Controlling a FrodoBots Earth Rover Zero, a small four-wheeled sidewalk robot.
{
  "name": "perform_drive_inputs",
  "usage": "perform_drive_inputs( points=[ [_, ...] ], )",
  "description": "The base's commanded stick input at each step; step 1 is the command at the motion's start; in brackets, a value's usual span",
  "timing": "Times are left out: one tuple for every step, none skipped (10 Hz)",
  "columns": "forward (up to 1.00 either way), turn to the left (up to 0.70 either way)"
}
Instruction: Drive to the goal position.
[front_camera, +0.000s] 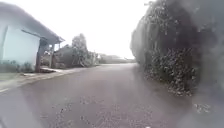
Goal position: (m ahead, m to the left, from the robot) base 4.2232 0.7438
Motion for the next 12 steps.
perform_drive_inputs(
  points=[
    [0.70,0.00],
    [0.70,0.00],
    [0.70,0.00],
    [0.70,0.00],
    [0.70,0.00],
    [0.70,0.00],
    [0.70,0.00],
    [0.70,0.00],
    [0.70,0.00],
    [0.70,0.00],
    [0.70,0.00],
    [0.70,0.00]
  ],
)
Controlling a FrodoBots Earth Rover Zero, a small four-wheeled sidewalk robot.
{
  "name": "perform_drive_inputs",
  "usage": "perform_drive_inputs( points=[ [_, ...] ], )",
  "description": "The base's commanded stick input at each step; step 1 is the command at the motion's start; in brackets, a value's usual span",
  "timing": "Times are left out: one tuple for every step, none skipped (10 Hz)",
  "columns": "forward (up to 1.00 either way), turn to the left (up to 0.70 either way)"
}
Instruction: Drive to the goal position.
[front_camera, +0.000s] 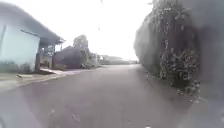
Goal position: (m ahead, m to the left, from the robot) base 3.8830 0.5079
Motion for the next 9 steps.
perform_drive_inputs(
  points=[
    [0.70,0.00],
    [0.70,0.00],
    [0.70,0.00],
    [0.70,0.00],
    [0.70,0.00],
    [0.70,0.00],
    [0.70,0.00],
    [0.70,0.00],
    [0.70,0.00]
  ],
)
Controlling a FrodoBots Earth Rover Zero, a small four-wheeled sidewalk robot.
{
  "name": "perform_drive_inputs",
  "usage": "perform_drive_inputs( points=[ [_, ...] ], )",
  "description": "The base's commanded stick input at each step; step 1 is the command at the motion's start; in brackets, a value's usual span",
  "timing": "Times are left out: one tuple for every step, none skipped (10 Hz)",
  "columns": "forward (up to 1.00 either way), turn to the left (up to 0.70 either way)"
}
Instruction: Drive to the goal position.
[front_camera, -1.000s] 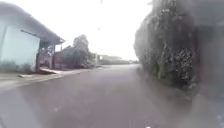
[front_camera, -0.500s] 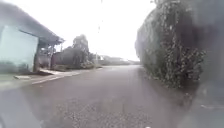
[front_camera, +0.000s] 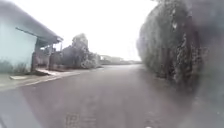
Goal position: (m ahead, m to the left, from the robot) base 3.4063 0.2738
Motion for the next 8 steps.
perform_drive_inputs(
  points=[
    [0.70,0.00],
    [0.70,0.00],
    [0.70,0.00],
    [0.70,0.00],
    [0.70,0.00],
    [0.70,0.00],
    [0.70,0.00],
    [0.70,0.00]
  ],
)
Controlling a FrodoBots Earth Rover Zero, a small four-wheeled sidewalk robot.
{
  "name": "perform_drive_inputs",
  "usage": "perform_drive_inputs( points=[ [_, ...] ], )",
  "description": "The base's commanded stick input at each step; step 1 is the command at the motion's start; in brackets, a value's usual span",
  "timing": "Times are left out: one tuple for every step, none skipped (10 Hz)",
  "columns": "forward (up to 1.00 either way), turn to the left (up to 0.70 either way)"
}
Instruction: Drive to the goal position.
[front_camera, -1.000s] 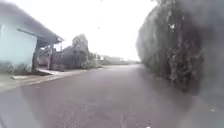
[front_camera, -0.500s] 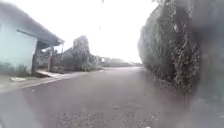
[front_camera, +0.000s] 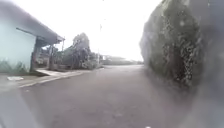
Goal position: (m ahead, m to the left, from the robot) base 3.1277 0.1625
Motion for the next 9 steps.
perform_drive_inputs(
  points=[
    [0.70,0.00],
    [0.70,0.00],
    [0.70,0.00],
    [0.70,0.00],
    [0.70,0.00],
    [0.70,0.00],
    [0.70,0.00],
    [0.70,0.00],
    [0.70,0.00]
  ],
)
